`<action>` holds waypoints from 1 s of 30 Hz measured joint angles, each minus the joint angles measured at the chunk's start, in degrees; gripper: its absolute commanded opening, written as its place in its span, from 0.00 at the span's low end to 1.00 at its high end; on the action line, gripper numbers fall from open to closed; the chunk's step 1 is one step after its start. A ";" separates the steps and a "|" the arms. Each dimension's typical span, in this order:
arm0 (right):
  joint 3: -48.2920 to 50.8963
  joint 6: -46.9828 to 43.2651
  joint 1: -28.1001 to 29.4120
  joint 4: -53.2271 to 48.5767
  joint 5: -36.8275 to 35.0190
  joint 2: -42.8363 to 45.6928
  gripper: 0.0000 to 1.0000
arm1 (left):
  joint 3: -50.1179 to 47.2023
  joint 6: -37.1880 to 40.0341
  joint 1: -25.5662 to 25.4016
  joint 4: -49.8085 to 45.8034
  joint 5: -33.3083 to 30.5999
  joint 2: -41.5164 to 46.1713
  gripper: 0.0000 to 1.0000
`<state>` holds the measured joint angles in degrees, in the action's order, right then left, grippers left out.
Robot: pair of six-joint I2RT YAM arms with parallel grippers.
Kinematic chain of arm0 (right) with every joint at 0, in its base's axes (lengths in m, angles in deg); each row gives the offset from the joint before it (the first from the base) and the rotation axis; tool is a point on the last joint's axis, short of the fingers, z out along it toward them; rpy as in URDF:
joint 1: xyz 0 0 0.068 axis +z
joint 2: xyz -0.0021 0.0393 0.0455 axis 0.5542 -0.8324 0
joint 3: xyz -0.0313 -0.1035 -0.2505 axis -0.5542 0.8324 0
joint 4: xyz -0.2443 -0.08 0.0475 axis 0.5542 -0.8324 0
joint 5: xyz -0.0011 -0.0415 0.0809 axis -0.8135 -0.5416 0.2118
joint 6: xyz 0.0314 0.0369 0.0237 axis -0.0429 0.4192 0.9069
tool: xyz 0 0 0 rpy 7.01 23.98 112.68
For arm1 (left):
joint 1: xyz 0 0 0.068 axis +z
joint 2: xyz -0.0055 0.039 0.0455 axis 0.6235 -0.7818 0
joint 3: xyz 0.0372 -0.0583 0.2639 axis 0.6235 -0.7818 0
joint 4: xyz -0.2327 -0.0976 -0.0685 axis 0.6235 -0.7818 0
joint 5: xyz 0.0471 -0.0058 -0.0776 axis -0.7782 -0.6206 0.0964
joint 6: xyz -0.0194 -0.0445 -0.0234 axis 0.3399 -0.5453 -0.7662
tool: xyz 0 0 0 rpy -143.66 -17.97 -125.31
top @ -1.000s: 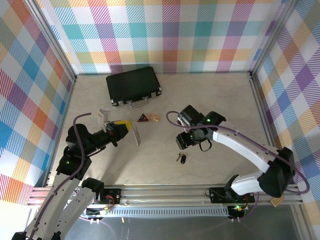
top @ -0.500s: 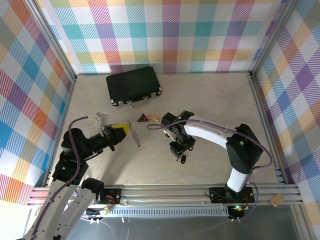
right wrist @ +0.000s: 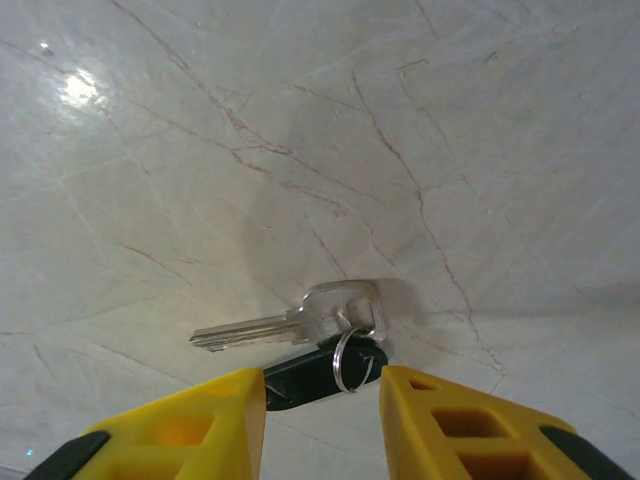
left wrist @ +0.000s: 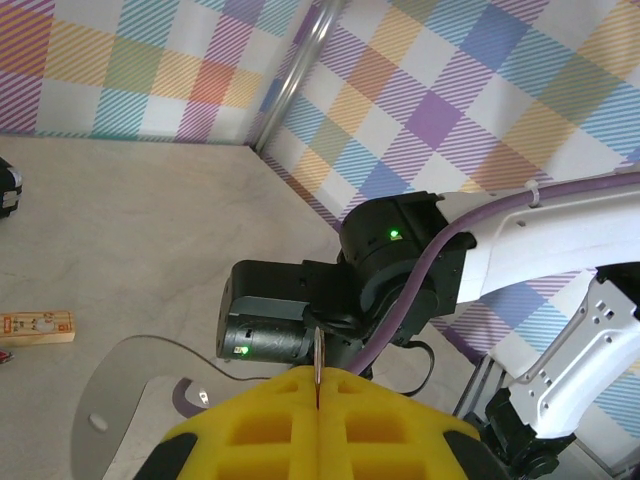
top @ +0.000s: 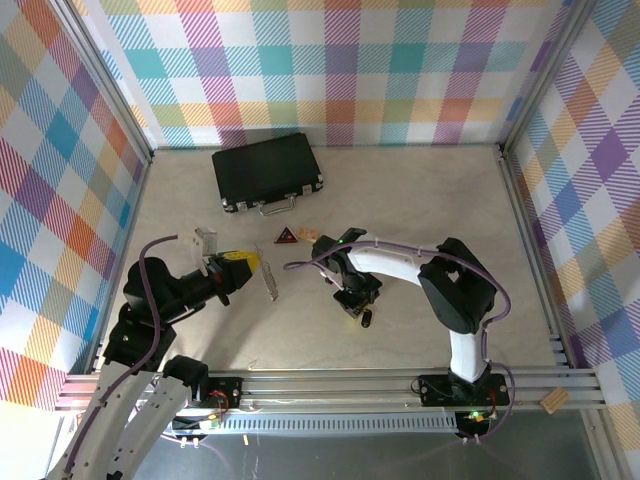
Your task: Put the keys on the keyring
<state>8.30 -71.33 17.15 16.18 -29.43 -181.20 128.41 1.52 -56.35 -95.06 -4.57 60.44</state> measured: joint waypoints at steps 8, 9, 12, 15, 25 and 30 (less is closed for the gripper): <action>-0.79 -1.16 0.68 -0.22 -2.60 -1.01 0.29 | 0.00 0.15 0.00 0.02 0.00 -0.02 0.00; -0.79 -1.36 0.68 -0.31 -2.80 -1.11 0.29 | 0.00 0.15 0.00 0.02 0.02 -0.02 0.00; -0.79 -1.70 0.72 -0.63 -3.26 -1.33 0.28 | 0.00 0.17 0.00 0.02 0.02 -0.02 0.00; -0.79 -1.79 0.83 -0.83 -3.39 -1.36 0.27 | 0.00 0.20 0.00 0.02 0.02 -0.02 0.00; -0.81 -2.84 0.98 -1.25 -3.61 -2.73 0.21 | 0.02 0.20 0.00 0.02 0.02 -0.02 0.00; -0.96 -3.21 0.98 -1.57 -4.46 -2.75 0.15 | 0.02 0.20 0.00 0.02 0.02 -0.02 0.00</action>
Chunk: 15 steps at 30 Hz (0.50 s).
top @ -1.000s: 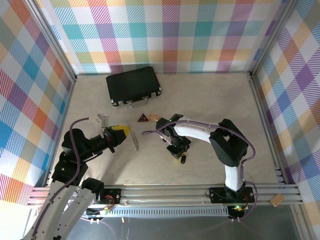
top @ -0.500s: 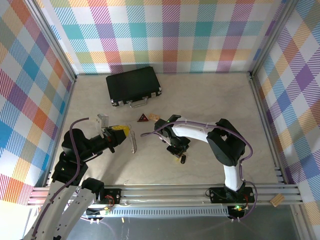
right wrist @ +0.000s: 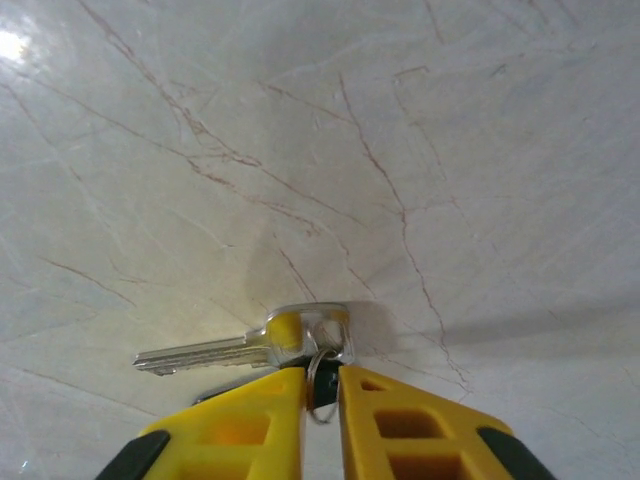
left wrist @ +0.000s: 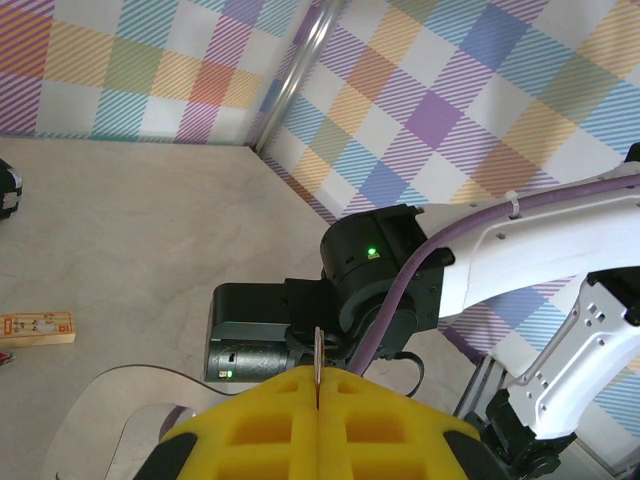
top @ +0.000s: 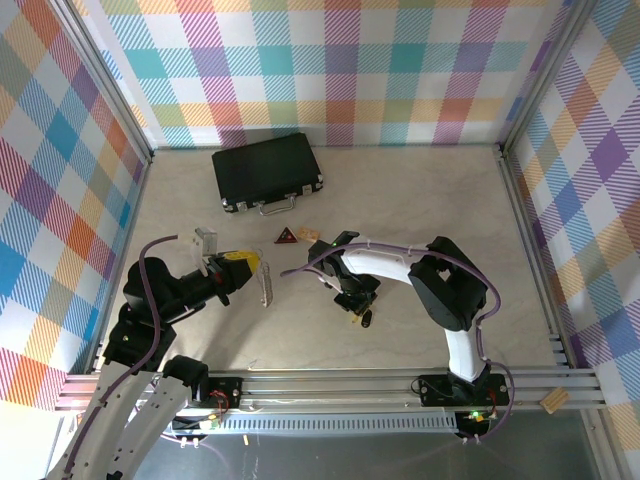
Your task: Put the keys on the keyring
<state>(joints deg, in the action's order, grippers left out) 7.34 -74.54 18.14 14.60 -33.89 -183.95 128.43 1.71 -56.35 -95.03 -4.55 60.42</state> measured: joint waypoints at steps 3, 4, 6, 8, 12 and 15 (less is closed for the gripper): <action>-0.33 -0.07 0.02 -0.35 -0.74 -0.07 0.13 | -0.02 0.00 0.00 0.00 0.00 0.00 0.00; -0.46 -0.07 0.02 -0.46 -1.01 -0.09 0.13 | -0.02 0.00 0.00 0.00 0.00 0.00 0.00; -0.61 -0.09 0.04 -0.68 -1.31 -0.09 0.12 | -0.02 0.00 0.00 0.00 0.00 0.00 0.00; -0.66 -0.09 0.04 -0.76 -1.49 -0.09 0.12 | 0.00 0.02 0.00 0.00 0.00 0.00 0.00; -0.81 -0.11 0.04 -0.98 -1.53 -0.09 0.12 | 0.00 0.20 0.00 0.00 -0.02 0.00 0.00; -0.81 -0.31 0.04 -1.01 -1.97 -0.11 0.11 | 0.00 0.35 0.00 -0.02 -0.11 0.02 0.00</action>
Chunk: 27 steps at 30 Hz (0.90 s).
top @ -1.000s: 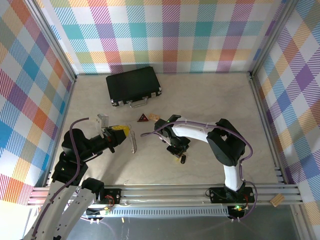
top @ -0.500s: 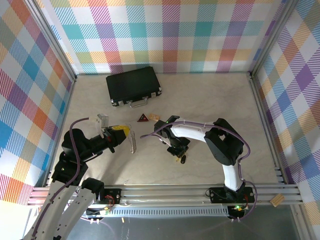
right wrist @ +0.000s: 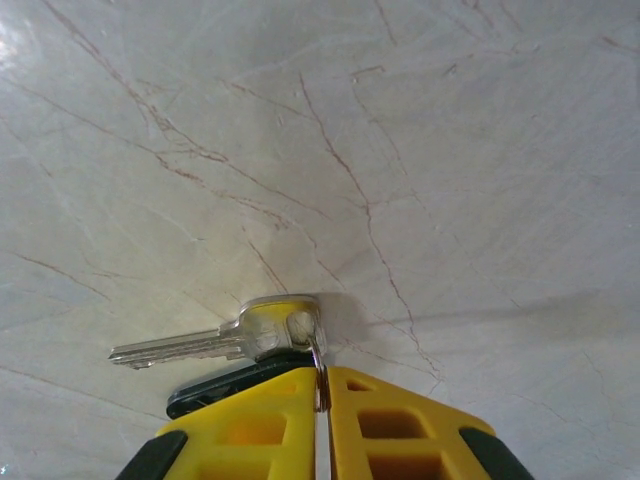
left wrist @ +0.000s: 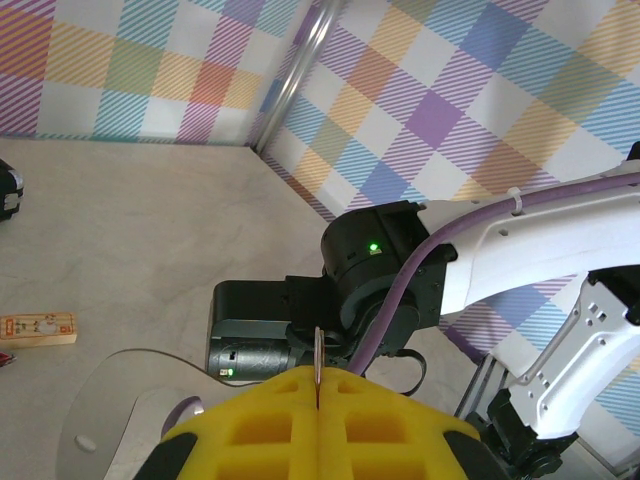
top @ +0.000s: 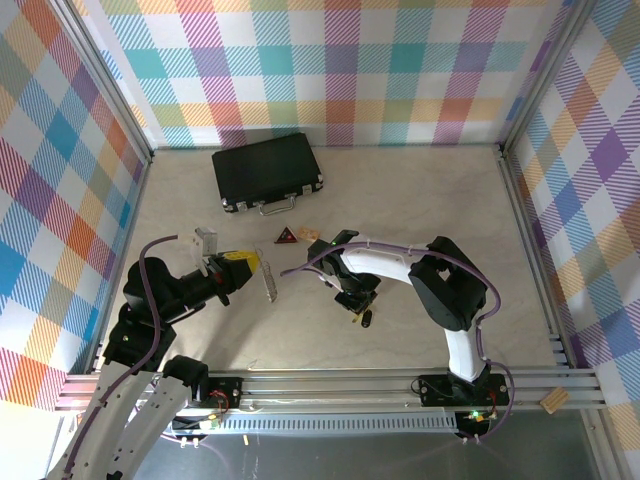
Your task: Put the keys on the keyring
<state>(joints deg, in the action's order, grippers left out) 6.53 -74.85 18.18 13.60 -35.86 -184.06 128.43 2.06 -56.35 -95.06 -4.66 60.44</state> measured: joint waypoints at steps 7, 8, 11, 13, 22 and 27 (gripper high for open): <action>-0.04 -0.42 0.00 -0.35 -0.35 -0.15 0.06 | 0.24 1.16 0.00 -0.94 -1.29 0.35 0.00; -0.04 -0.44 0.00 -0.35 -0.35 -0.15 0.05 | 0.31 1.20 0.00 -1.07 -1.57 0.37 0.00; -0.04 -0.37 0.00 -0.35 -0.31 -0.15 0.02 | 0.44 1.42 0.00 -1.14 -1.99 0.37 0.00; -0.02 -0.20 0.00 -0.33 -0.28 -0.09 0.00 | 0.44 1.55 0.00 -1.31 -2.12 0.37 0.00; 8.02 5.86 0.00 6.69 2.32 9.55 0.00 | 0.44 1.55 0.00 -1.27 -2.08 0.37 0.00; 19.56 12.02 0.24 18.21 5.38 22.01 0.00 | 0.44 1.31 0.00 -1.07 -1.88 0.68 0.00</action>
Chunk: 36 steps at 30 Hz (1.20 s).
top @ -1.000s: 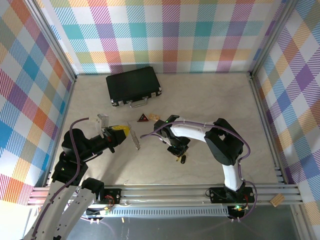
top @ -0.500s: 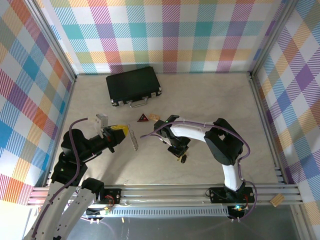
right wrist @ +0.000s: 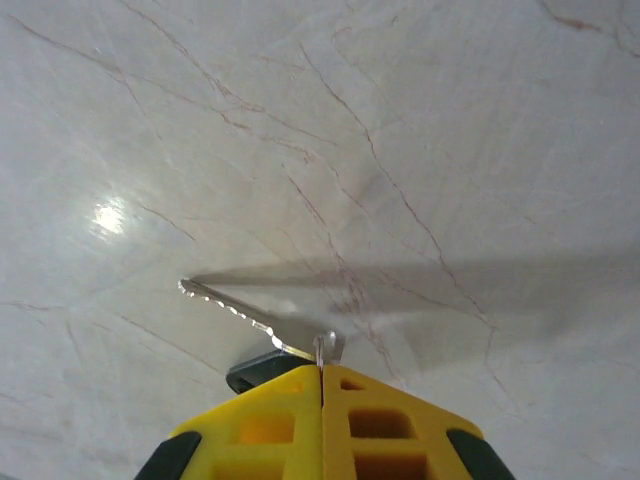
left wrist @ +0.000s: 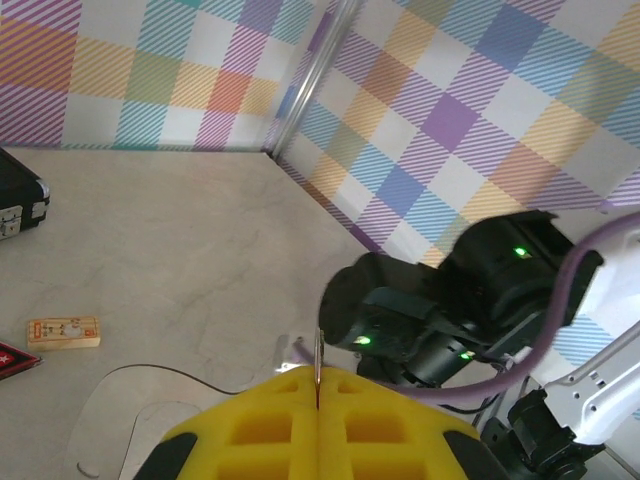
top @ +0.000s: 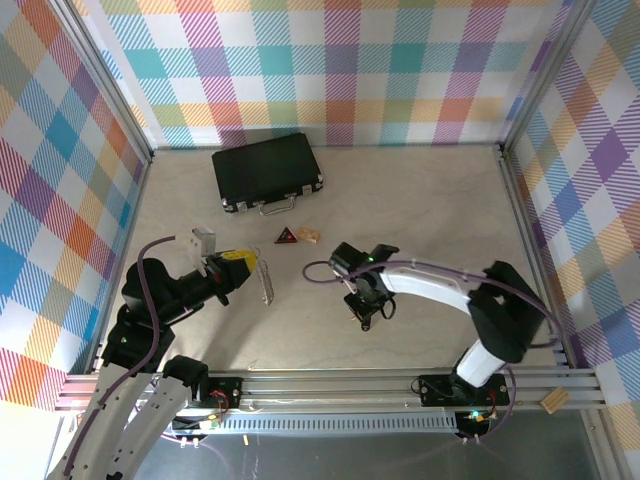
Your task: Put the keys on the keyring
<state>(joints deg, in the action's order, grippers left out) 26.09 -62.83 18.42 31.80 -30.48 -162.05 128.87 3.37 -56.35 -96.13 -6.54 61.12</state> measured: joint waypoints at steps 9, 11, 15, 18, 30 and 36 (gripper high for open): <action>19.56 3.34 0.90 23.65 2.49 16.59 0.00 | -0.02 -0.44 0.04 0.66 0.48 0.44 0.00; 22.23 3.34 1.03 28.39 2.93 16.96 0.00 | -0.02 -0.44 0.04 0.66 0.46 0.44 0.00; 28.46 3.34 1.18 36.76 3.65 17.07 0.00 | -0.02 -0.44 0.04 0.66 0.39 0.46 0.00; 32.24 3.34 1.20 42.47 3.87 18.32 0.00 | -0.02 -0.44 0.04 0.66 0.26 0.44 0.00; 33.20 5.90 1.27 41.13 3.69 25.68 0.48 | -0.02 -0.63 0.04 0.79 0.24 -0.48 0.00; 22.12 9.94 1.14 25.29 2.23 30.88 0.61 | -0.02 -1.07 0.07 2.01 0.26 -0.07 0.00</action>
<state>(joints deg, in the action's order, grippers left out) 48.21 -52.88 19.56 57.09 -28.25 -131.16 128.85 2.30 -56.29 -94.12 -6.28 61.05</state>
